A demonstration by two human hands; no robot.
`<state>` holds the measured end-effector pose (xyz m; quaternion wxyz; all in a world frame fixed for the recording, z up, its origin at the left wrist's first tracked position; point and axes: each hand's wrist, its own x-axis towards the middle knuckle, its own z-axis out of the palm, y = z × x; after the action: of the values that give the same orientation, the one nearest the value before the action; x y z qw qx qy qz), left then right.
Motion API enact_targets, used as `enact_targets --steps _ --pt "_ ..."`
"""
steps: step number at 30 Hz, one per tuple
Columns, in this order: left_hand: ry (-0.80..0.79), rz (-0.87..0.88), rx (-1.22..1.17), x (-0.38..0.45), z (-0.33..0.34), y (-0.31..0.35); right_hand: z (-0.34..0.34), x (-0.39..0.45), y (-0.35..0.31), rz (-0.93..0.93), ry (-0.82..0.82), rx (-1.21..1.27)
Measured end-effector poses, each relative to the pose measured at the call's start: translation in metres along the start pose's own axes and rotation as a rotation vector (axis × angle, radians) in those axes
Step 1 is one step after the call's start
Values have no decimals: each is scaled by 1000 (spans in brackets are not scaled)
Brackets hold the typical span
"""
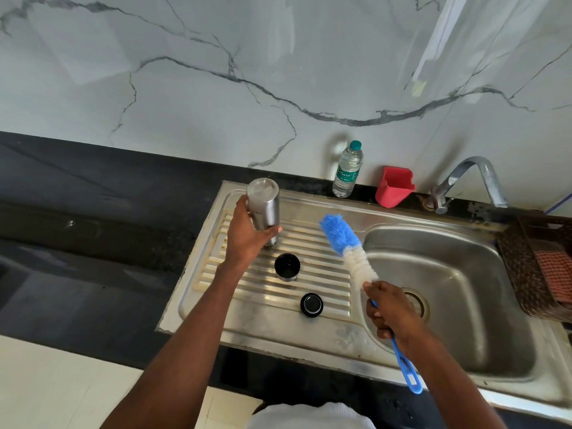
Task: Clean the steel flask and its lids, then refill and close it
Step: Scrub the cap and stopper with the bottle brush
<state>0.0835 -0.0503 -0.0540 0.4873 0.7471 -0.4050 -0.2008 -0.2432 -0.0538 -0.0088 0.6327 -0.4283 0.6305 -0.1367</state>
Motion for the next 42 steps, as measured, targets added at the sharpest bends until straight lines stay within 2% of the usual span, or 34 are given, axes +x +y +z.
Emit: enact_targets --steps 4,10,14,17,22,26,30,33,37,42 --pt "-27 -74 -5 -9 -1 -4 -9 5 0 -21 35 -33" --pt "33 -230 226 -92 20 -33 -23 8 0 -124 91 -121" --pt "-77 -153 230 -123 42 -63 -27 10 3 -161 83 -171" --pt "-101 -116 232 -123 53 -53 -27 14 6 -187 57 -247" --pt "-74 -86 150 -114 66 -34 -36 14 11 -352 97 -603" --pt "4 -155 -28 -114 75 -27 -54 9 8 -398 149 -661" --pt "39 -165 -104 -105 87 -7 -82 6 2 -466 175 -622" --pt "-34 -260 -286 -88 96 17 -113 3 -5 -543 183 -592" --pt "-244 -420 -651 -67 107 54 -153 9 -7 -592 247 -562" --pt "-310 -510 -775 -57 134 85 -187 -2 1 -651 263 -474"
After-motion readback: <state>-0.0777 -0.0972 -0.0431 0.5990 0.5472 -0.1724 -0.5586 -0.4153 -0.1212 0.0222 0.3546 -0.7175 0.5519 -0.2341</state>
